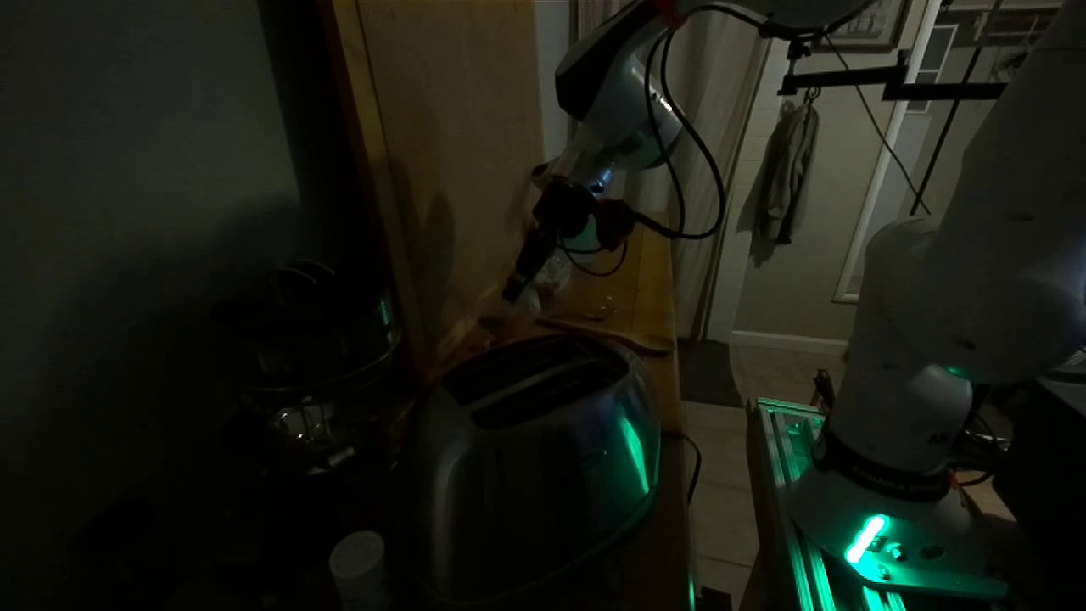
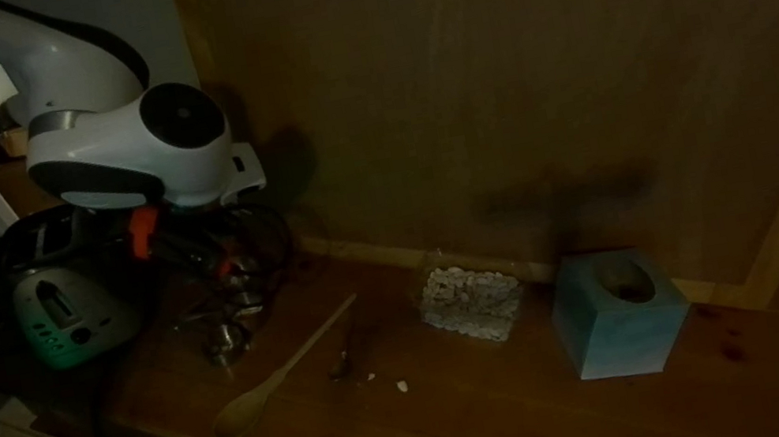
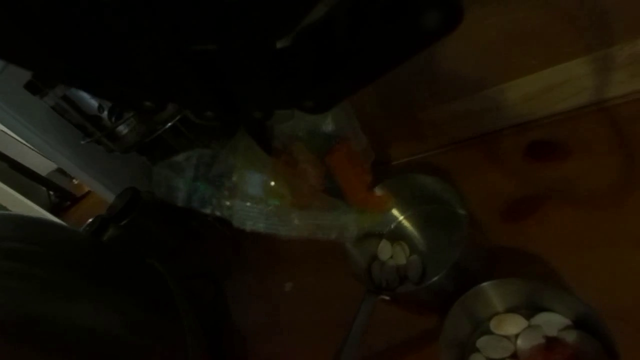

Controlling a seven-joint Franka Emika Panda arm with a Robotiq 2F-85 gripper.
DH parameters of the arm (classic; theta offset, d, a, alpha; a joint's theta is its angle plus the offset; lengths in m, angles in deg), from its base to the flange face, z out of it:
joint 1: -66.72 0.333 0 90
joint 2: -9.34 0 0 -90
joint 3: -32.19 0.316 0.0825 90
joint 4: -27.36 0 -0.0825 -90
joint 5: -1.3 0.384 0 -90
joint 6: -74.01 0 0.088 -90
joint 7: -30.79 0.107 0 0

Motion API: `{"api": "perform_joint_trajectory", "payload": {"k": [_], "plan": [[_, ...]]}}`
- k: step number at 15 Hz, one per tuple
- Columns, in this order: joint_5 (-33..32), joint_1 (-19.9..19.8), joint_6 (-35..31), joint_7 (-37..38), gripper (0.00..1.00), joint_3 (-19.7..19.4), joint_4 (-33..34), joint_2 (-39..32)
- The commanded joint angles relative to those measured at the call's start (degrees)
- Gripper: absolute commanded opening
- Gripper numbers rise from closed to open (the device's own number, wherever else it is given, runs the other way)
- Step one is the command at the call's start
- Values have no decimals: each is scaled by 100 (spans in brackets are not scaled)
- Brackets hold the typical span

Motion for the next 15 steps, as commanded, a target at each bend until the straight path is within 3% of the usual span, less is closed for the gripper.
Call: {"api": "perform_joint_trajectory", "payload": {"k": [1,2,3,5,6,7,8,9,10,11,12,13,15], "plan": [[207,-114,-224,-339,5,166,70,-131],[240,-127,414,-172,3,68,166,-147],[190,-143,249,-210,3,118,139,-159],[177,-167,535,-151,4,96,168,-165],[173,-175,-17,-234,4,205,94,-174],[125,-194,434,-113,3,142,159,-182],[140,-184,-73,-308,4,230,68,-161],[158,-195,596,-146,2,125,171,-162],[131,-199,141,-277,3,209,102,-165],[180,-207,642,-182,4,137,170,-153],[149,-219,187,-247,5,226,103,-161],[147,-233,602,-145,4,166,173,-174],[156,-249,501,-174,4,188,159,-168]]}}
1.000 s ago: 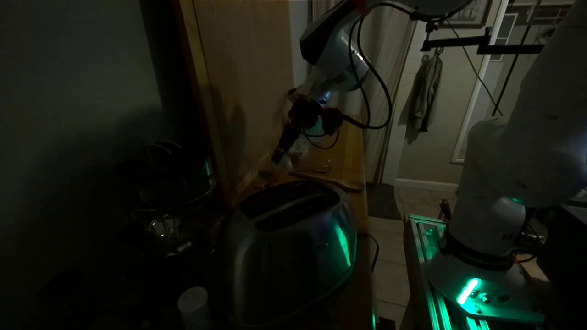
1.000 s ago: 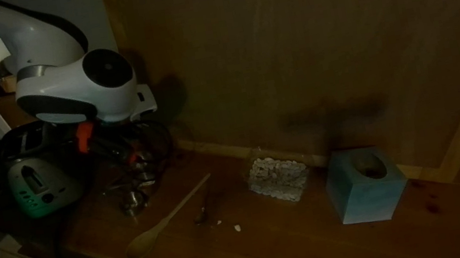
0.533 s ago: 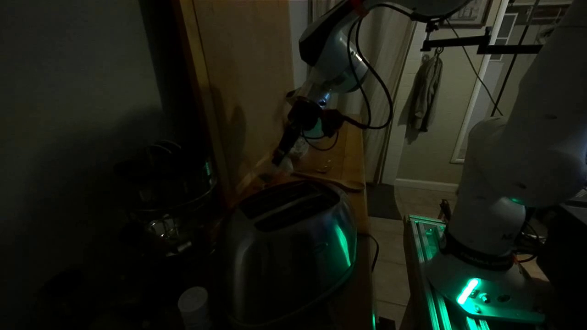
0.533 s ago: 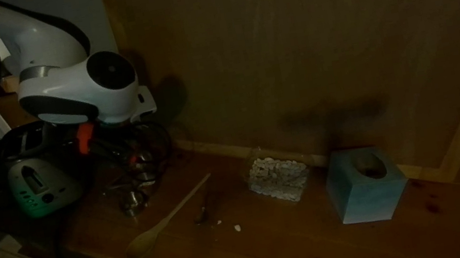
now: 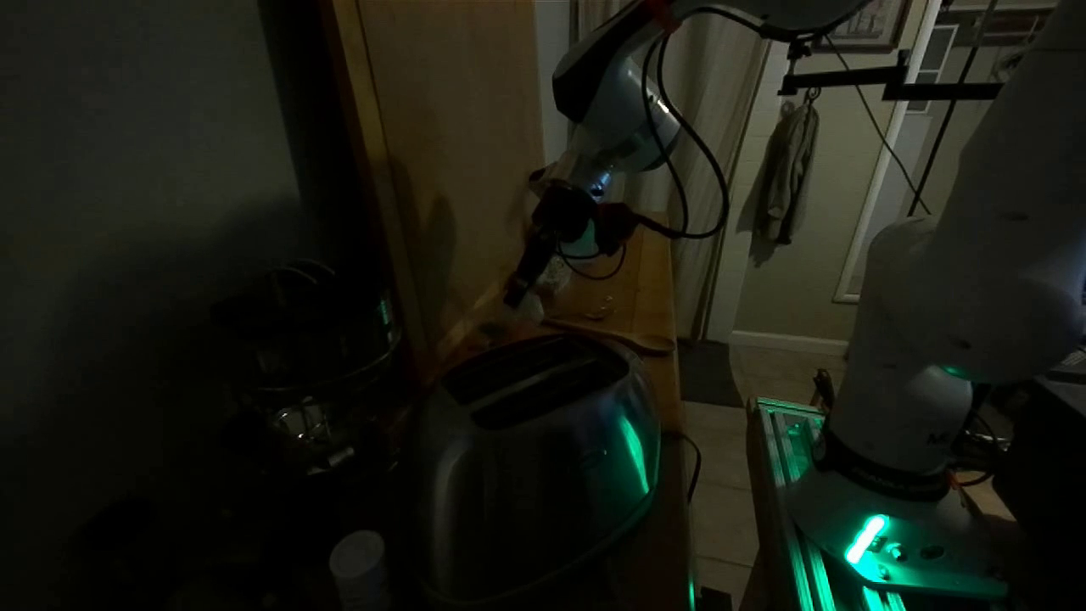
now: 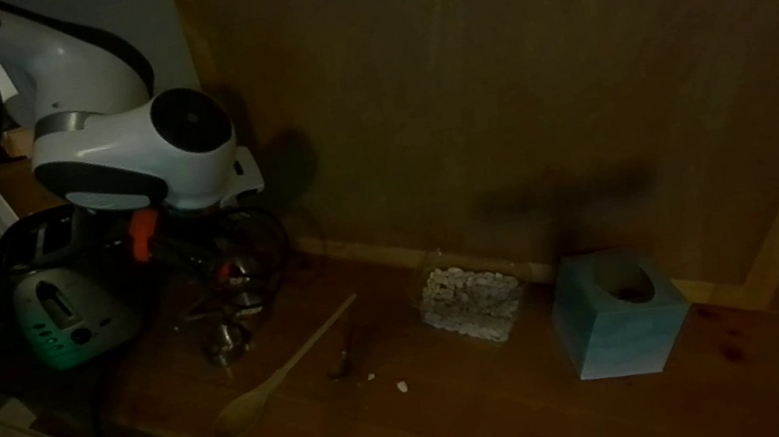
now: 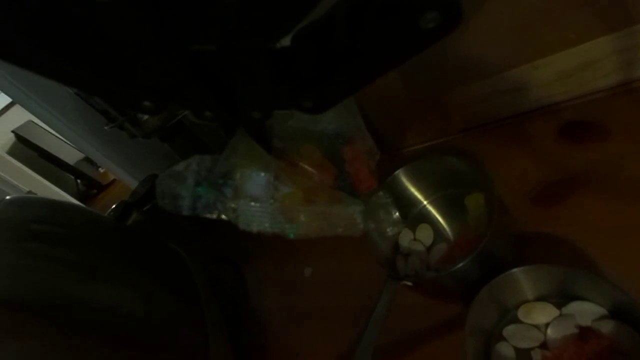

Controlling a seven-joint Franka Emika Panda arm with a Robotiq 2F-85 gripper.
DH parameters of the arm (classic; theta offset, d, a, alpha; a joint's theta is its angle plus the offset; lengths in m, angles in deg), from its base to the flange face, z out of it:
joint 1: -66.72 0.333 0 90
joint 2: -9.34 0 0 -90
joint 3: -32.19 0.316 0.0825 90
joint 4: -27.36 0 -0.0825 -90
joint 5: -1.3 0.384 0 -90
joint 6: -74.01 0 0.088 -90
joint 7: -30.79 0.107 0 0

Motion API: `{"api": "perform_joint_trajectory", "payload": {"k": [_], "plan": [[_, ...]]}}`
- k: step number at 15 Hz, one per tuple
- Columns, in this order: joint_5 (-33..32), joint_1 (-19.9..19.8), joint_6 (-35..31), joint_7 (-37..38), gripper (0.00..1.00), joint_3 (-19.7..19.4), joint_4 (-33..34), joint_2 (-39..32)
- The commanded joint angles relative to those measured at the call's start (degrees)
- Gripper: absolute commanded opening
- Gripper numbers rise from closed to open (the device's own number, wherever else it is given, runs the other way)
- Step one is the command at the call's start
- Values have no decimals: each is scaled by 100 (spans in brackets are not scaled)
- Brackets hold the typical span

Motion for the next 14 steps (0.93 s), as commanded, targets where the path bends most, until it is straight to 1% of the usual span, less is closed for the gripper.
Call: {"api": "perform_joint_trajectory", "payload": {"k": [1,9,13,14], "plan": [[130,-125,125,-58,4,79,110,-67],[-64,-98,10,-145,3,240,27,170],[-263,-96,-234,-309,4,365,-14,339],[-369,-95,-403,-365,3,413,-47,375]]}}
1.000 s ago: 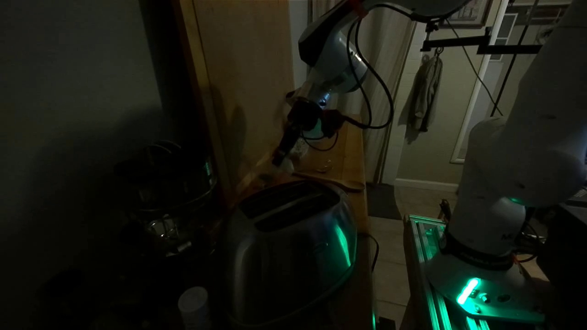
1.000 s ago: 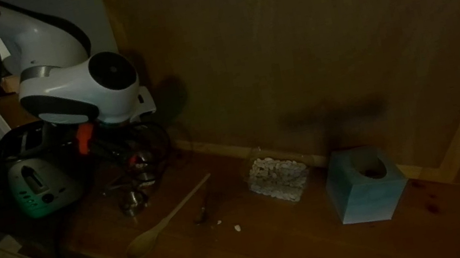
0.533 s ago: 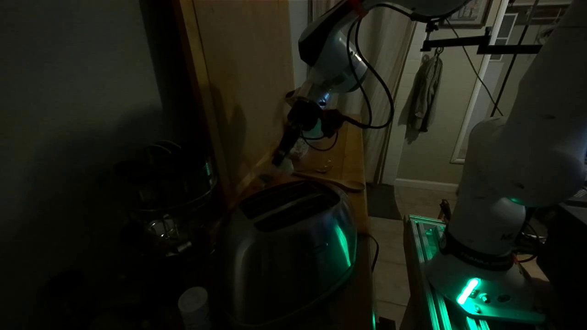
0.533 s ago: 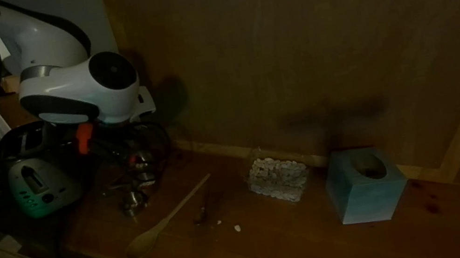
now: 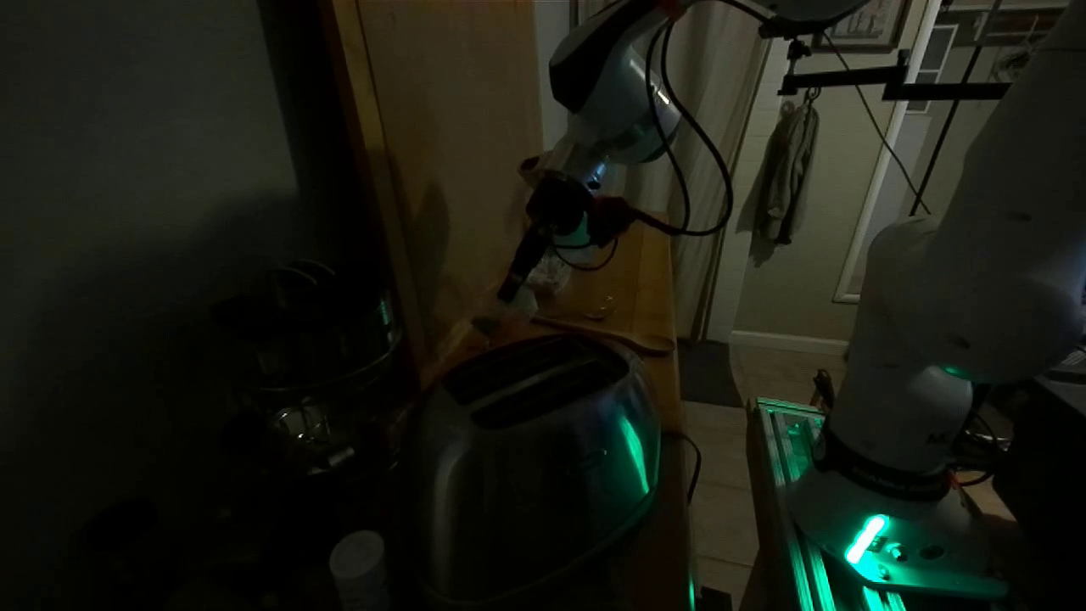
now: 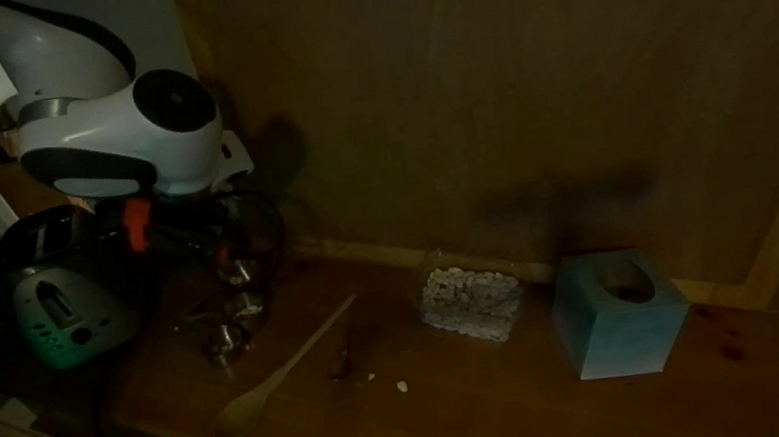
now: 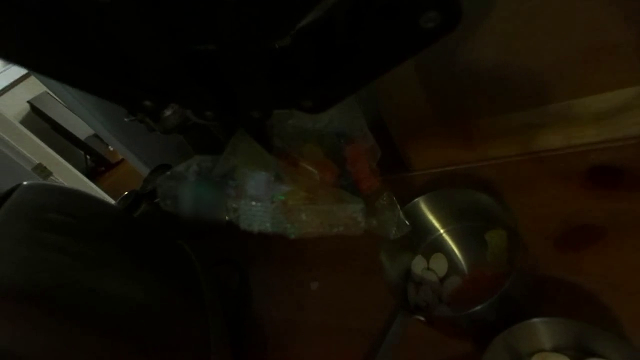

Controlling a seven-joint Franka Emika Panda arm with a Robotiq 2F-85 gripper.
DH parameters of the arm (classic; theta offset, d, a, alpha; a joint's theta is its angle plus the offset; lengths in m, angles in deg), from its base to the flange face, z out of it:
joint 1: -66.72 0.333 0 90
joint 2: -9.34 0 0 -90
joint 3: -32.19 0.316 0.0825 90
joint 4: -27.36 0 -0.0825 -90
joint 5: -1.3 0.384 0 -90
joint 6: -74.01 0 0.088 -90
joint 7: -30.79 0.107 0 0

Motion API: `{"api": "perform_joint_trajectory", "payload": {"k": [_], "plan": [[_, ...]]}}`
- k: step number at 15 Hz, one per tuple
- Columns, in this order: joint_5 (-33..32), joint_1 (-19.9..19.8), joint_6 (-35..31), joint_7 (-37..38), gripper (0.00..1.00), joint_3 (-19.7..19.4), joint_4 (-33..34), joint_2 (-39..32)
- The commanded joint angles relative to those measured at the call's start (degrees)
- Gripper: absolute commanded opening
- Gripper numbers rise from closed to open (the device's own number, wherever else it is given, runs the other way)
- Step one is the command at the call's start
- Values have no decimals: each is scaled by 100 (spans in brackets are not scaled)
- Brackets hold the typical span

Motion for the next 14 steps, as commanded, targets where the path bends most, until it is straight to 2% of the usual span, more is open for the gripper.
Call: {"api": "perform_joint_trajectory", "payload": {"k": [1,7,12,14], "plan": [[-354,-76,-447,-175,4,196,-90,233],[-1041,-20,-1931,-135,4,345,-314,219],[-1442,90,-3154,-25,2,265,-485,83],[-1457,-78,-3612,-54,3,421,-512,-72]]}}
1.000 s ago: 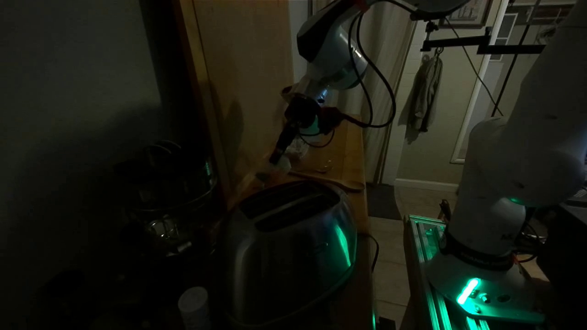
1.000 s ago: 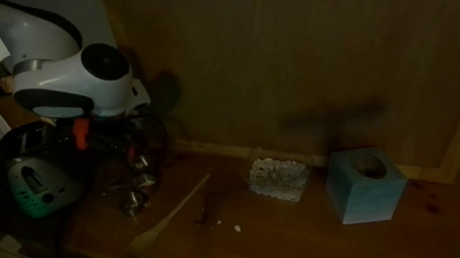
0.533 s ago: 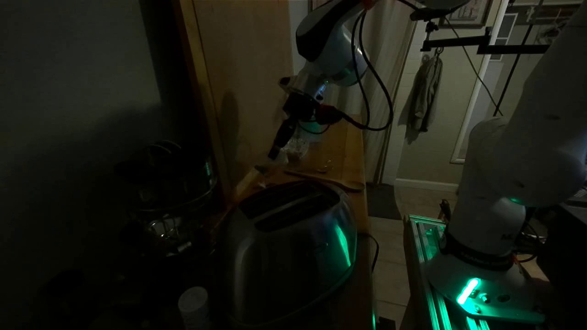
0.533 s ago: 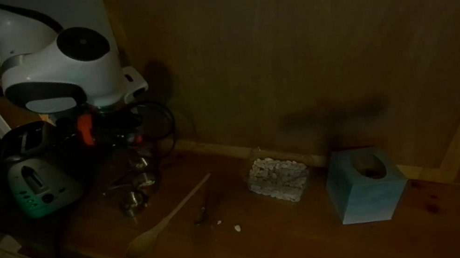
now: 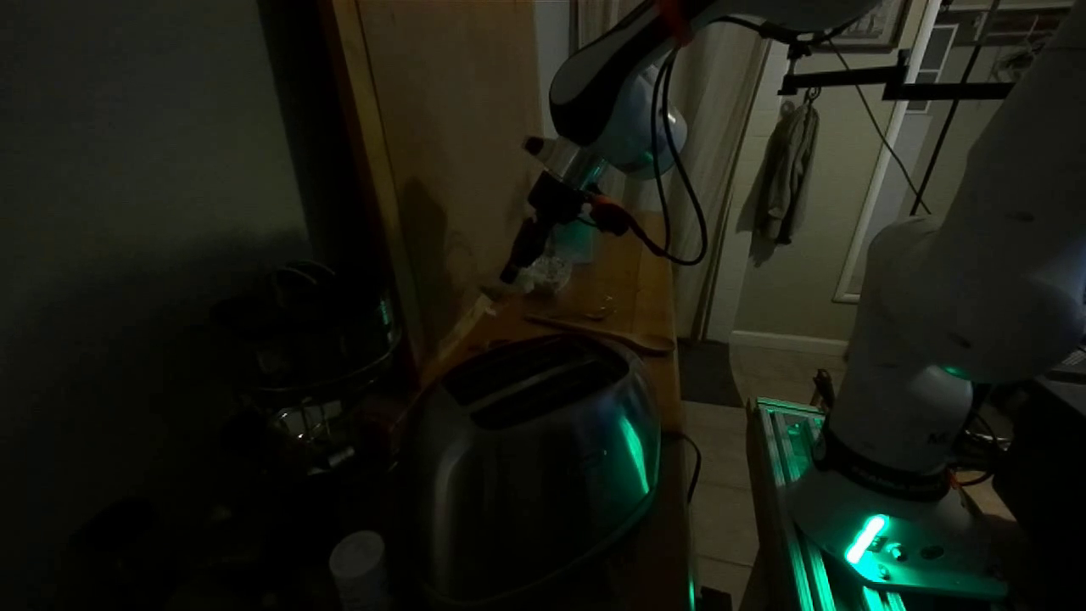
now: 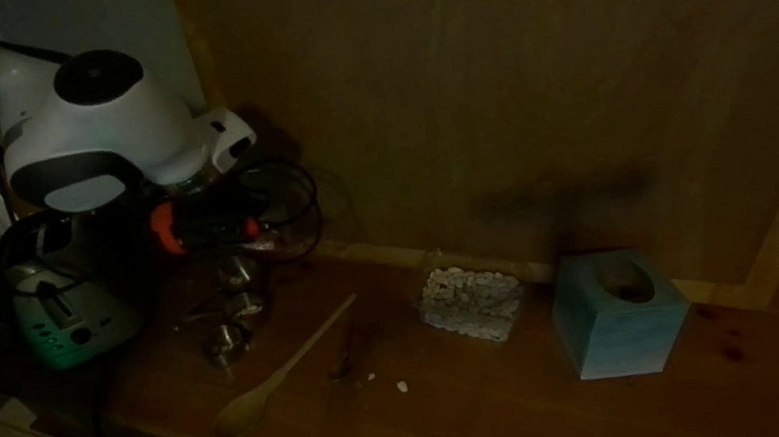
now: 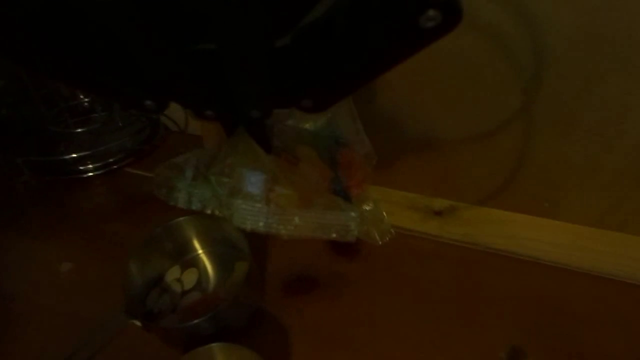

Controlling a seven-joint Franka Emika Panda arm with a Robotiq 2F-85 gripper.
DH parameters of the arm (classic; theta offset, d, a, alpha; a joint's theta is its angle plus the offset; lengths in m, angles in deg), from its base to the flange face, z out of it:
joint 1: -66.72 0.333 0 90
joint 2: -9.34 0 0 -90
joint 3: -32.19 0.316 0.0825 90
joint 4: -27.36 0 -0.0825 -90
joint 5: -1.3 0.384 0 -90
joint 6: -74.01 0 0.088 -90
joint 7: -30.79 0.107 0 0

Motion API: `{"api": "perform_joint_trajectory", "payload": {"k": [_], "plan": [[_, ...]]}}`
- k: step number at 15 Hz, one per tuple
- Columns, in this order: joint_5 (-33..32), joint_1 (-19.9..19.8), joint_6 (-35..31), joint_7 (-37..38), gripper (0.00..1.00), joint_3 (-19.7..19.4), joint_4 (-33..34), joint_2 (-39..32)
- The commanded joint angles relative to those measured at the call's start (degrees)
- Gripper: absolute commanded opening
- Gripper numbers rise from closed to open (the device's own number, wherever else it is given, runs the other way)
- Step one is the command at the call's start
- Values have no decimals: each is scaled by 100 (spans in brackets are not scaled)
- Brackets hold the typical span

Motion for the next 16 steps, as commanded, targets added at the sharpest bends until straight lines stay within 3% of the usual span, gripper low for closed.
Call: {"api": "perform_joint_trajectory", "payload": {"k": [1,6,16], "plan": [[-254,-133,-776,151,3,135,-106,-209],[-368,-239,-1686,413,3,174,-156,-775],[-322,-117,-2198,667,3,140,-143,-1630]]}}
